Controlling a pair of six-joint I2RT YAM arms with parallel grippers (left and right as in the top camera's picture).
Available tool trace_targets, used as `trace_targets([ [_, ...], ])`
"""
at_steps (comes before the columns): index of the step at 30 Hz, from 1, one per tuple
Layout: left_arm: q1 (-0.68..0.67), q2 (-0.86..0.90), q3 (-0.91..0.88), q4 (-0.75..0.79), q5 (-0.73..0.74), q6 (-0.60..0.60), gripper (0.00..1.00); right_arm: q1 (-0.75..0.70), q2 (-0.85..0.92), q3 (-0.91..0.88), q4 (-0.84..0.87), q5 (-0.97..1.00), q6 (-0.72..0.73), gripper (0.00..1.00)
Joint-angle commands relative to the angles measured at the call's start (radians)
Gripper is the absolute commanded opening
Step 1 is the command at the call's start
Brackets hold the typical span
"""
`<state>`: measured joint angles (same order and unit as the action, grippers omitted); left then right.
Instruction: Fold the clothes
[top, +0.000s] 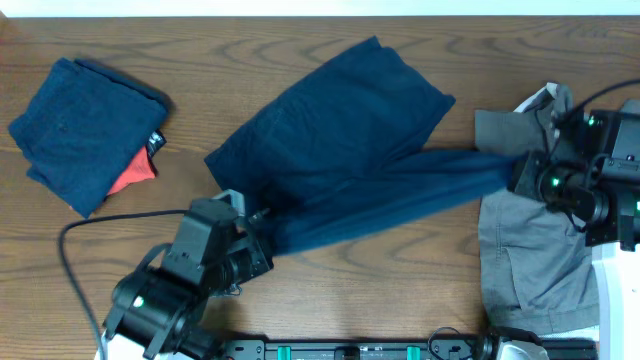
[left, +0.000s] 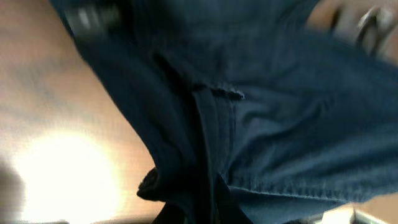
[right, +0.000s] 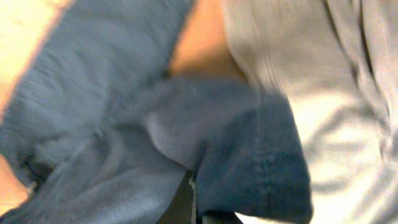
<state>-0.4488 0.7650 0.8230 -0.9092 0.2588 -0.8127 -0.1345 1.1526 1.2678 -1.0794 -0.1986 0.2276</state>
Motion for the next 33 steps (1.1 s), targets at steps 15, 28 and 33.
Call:
trace_targets([
  [15,0.224,0.348,0.005,0.264,-0.304,-0.222,0.06,0.216,0.445,0.060,0.553,0.026,-0.046,0.01],
  [28,0.401,0.666,0.005,0.767,-0.304,-0.221,0.17,0.364,0.782,0.060,1.341,0.026,0.074,0.53],
  [33,0.433,0.757,0.005,0.814,-0.218,-0.208,0.78,0.393,0.871,0.060,1.363,0.029,0.102,0.99],
])
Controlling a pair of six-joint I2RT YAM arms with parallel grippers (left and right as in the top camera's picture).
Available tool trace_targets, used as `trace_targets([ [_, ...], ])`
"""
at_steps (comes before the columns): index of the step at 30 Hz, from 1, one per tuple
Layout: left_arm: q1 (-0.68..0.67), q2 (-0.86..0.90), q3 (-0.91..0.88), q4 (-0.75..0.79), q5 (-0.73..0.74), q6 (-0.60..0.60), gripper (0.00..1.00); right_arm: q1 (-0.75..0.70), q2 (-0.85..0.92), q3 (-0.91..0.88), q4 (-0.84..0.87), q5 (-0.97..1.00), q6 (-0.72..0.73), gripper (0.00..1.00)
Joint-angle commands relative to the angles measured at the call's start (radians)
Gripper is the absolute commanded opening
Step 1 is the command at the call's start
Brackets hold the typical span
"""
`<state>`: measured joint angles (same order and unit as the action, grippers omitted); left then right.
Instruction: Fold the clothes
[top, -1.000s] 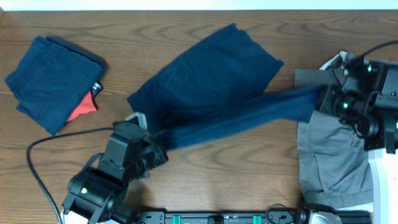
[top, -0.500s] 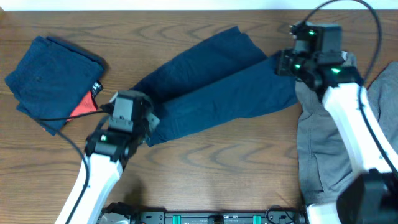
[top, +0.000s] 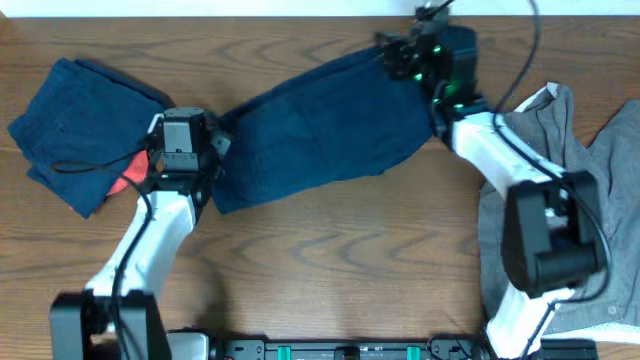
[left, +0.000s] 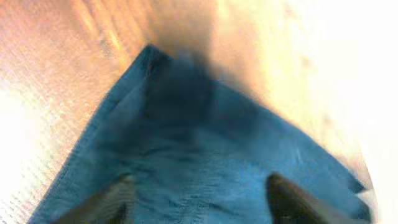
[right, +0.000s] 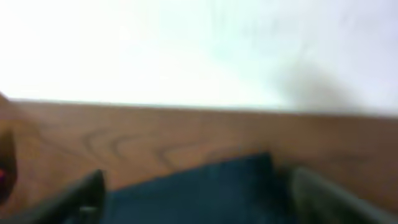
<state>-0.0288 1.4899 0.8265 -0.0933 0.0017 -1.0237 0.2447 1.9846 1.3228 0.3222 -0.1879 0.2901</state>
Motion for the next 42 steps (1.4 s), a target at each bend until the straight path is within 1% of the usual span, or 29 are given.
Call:
trace_targets([
  [1,0.017,0.040,0.002,-0.013,0.059,0.019,0.82,0.013,0.040,0.005,-0.090,0.027,0.024,0.99],
  [2,0.017,0.043,0.002,-0.024,0.070,0.037,0.84,0.011,0.040,0.005,-0.139,0.037,0.006,0.99],
  [5,0.017,0.044,0.002,-0.063,0.069,0.084,0.88,-0.002,0.040,0.005,-0.295,0.062,-0.033,0.99],
  [10,0.016,0.044,0.000,-0.132,0.070,0.088,0.94,-0.026,0.042,0.005,-0.534,0.108,-0.075,0.99],
  [13,0.016,0.044,-0.009,-0.164,0.069,0.089,0.96,-0.030,0.060,0.004,-0.651,0.170,-0.075,0.96],
  [19,0.016,0.071,-0.024,-0.158,0.068,0.097,0.97,-0.029,0.136,0.004,-0.754,0.173,-0.094,0.99],
  [22,0.016,0.108,-0.024,-0.140,0.043,0.164,0.97,-0.028,0.148,0.004,-0.790,0.173,-0.093,0.99],
  [29,0.017,0.199,-0.024,-0.053,0.032,0.255,0.97,-0.029,0.121,0.004,-0.851,0.190,-0.093,0.99],
  [31,0.017,0.224,-0.024,-0.043,0.032,0.264,0.96,-0.029,0.108,0.004,-0.873,0.217,-0.093,0.99],
  [32,0.017,0.233,-0.024,-0.047,0.042,0.264,0.88,-0.029,0.103,0.004,-0.882,0.229,-0.093,0.99],
  [33,0.017,0.241,-0.024,-0.050,0.061,0.265,0.76,-0.029,0.095,0.004,-0.893,0.243,-0.093,0.99],
  [35,0.016,0.249,-0.024,-0.059,0.106,0.275,0.45,-0.029,0.081,0.004,-0.912,0.262,-0.093,0.99],
  [36,0.016,0.250,-0.024,-0.060,0.137,0.291,0.34,-0.029,0.072,0.004,-0.921,0.266,-0.093,0.99],
  [38,0.016,0.249,-0.024,-0.063,0.198,0.327,0.19,-0.029,0.050,0.004,-0.930,0.266,-0.093,0.99],
  [39,0.016,0.249,-0.024,-0.069,0.224,0.346,0.06,-0.029,0.039,0.004,-0.932,0.266,-0.093,0.99],
  [42,0.019,0.244,-0.023,-0.137,0.261,0.407,0.06,-0.029,-0.022,0.004,-0.932,0.266,-0.093,0.99],
])
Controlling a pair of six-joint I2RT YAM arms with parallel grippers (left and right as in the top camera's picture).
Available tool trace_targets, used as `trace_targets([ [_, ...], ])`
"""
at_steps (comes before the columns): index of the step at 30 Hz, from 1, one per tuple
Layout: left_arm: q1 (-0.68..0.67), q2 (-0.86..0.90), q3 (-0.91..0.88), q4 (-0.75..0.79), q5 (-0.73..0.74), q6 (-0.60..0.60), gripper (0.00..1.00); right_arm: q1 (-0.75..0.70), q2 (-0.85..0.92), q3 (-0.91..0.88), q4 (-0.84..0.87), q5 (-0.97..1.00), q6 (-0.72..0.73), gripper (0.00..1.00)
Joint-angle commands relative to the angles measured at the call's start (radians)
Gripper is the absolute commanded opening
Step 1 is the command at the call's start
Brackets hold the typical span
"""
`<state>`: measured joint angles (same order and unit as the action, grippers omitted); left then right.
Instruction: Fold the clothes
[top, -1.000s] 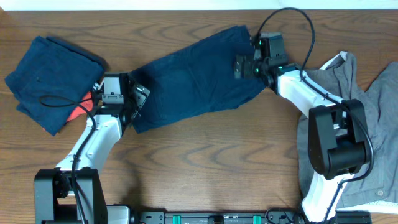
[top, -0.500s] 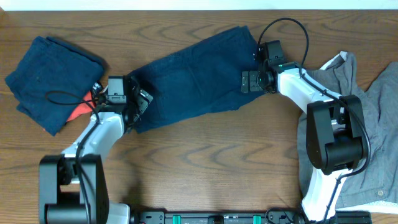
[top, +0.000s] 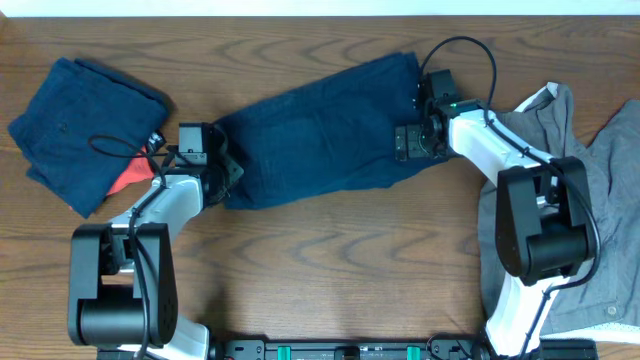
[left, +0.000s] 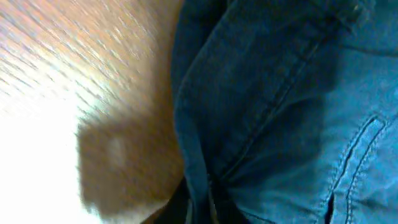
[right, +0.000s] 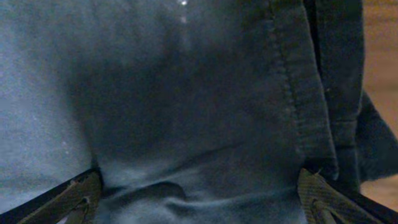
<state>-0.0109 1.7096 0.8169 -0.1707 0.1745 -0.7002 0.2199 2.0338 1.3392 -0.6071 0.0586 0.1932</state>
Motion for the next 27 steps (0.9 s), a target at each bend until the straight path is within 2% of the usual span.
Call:
trace_targets([
  [1,0.004,0.019,-0.013,-0.090,0.088,0.087,0.06,-0.005,-0.092,-0.012,-0.003,0.020,0.003,0.99],
  [3,0.016,-0.008,-0.012,-0.162,0.088,0.098,0.06,-0.005,-0.146,-0.012,-0.004,0.013,-0.003,0.99],
  [5,0.034,-0.050,-0.007,-0.235,0.087,0.117,0.06,-0.003,-0.200,-0.012,-0.007,-0.044,-0.068,0.99],
  [6,0.047,-0.084,0.001,-0.286,0.087,0.126,0.06,-0.003,-0.228,-0.012,-0.011,-0.100,-0.111,0.95],
  [7,0.058,-0.111,0.009,-0.325,0.087,0.134,0.06,-0.003,-0.248,-0.012,-0.014,-0.163,-0.154,0.88],
  [8,0.068,-0.140,0.018,-0.365,0.087,0.145,0.06,-0.002,-0.270,-0.012,-0.019,-0.249,-0.201,0.77],
  [9,0.079,-0.176,0.032,-0.412,0.087,0.156,0.06,0.000,-0.286,-0.012,-0.027,-0.333,-0.241,0.62],
  [10,0.090,-0.212,0.047,-0.460,0.087,0.165,0.06,0.004,-0.296,-0.012,-0.039,-0.398,-0.263,0.41],
  [11,0.098,-0.247,0.064,-0.508,0.087,0.170,0.06,0.011,-0.299,-0.012,-0.050,-0.435,-0.262,0.32],
  [12,0.104,-0.276,0.080,-0.547,0.087,0.173,0.06,0.020,-0.298,-0.012,-0.064,-0.455,-0.261,0.27],
  [17,0.107,-0.425,0.154,-0.678,0.087,0.177,0.06,0.125,-0.254,-0.013,-0.144,-0.506,-0.261,0.24],
  [24,0.107,-0.572,0.222,-0.711,0.087,0.188,0.06,0.344,-0.116,-0.013,-0.134,-0.512,-0.195,0.24],
  [27,0.107,-0.612,0.267,-0.711,0.092,0.187,0.06,0.451,-0.031,-0.013,-0.073,-0.539,-0.159,0.24],
])
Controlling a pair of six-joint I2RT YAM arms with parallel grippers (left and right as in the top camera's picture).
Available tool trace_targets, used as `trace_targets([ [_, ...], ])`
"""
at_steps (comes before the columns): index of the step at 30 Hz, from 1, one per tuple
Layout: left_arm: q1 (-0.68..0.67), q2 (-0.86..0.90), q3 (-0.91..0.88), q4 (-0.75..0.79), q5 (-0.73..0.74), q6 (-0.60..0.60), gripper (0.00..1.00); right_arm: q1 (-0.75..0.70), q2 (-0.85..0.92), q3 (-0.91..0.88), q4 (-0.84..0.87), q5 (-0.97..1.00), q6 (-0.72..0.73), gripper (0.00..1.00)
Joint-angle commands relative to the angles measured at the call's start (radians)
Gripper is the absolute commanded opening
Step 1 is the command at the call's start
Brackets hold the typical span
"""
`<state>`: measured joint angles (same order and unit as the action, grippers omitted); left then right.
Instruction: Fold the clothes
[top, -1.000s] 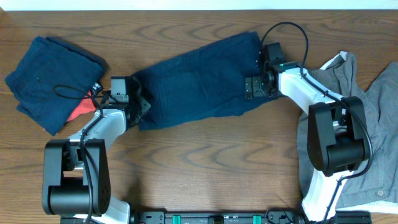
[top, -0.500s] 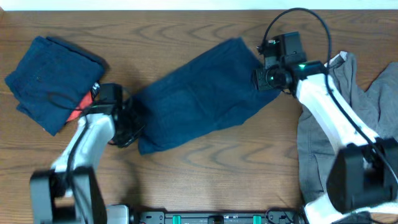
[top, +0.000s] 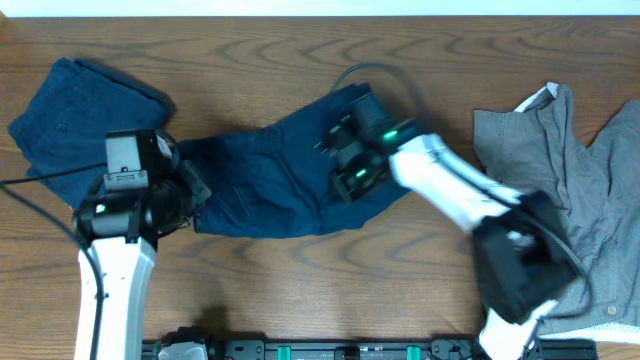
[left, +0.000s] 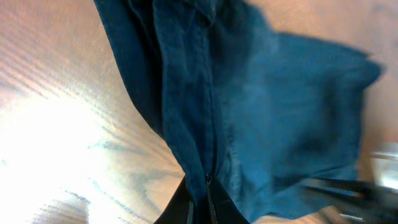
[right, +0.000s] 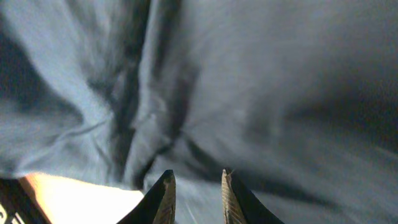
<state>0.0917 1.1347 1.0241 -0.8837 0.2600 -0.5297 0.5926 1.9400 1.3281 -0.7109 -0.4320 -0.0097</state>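
Observation:
Dark blue trousers (top: 270, 180) lie crumpled across the middle of the wooden table (top: 330, 290). My left gripper (top: 190, 192) is at their left end. In the left wrist view it (left: 206, 186) is shut on a bunched fold of the blue cloth (left: 280, 112). My right gripper (top: 345, 170) is low over the trousers' right half. In the right wrist view its fingertips (right: 165, 193) stand a narrow gap apart, open, with the blue cloth (right: 249, 74) just beyond them and nothing clearly pinched.
A folded dark blue garment (top: 70, 110) lies at the back left, just behind my left arm. A loose grey garment (top: 540, 200) is spread along the right side. The table's far edge (top: 300, 8) runs along the top.
The trousers have shifted left and bunched up, held by my left gripper, which has moved left and nearer. My right gripper has moved from their right end to their middle, its fingers now closer together.
First both grippers held one trouser leg stretched across the table front. Then that leg lay over the other at the back, both grippers open. Then my left gripper was shut on the left end, the right wide open at the right end. Now the trousers lie further left.

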Motion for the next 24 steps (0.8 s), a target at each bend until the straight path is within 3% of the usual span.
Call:
trace_targets([
  [1,0.004,-0.044,0.071,0.002,0.015,0.017,0.06,0.102,0.082,-0.002,0.056,-0.065,0.043,0.24],
  [7,0.002,-0.057,0.111,-0.001,0.064,0.016,0.06,0.266,0.180,-0.002,0.323,-0.101,0.161,0.27],
  [11,0.002,-0.045,0.111,-0.014,0.111,0.016,0.06,0.314,0.179,0.002,0.399,-0.094,0.162,0.32],
  [15,-0.008,-0.034,0.111,-0.022,0.168,0.016,0.06,0.279,0.145,0.024,0.329,0.013,0.162,0.43],
  [24,-0.122,0.000,0.108,-0.035,0.170,0.016,0.06,-0.008,-0.024,0.048,0.025,0.222,0.140,0.45],
])
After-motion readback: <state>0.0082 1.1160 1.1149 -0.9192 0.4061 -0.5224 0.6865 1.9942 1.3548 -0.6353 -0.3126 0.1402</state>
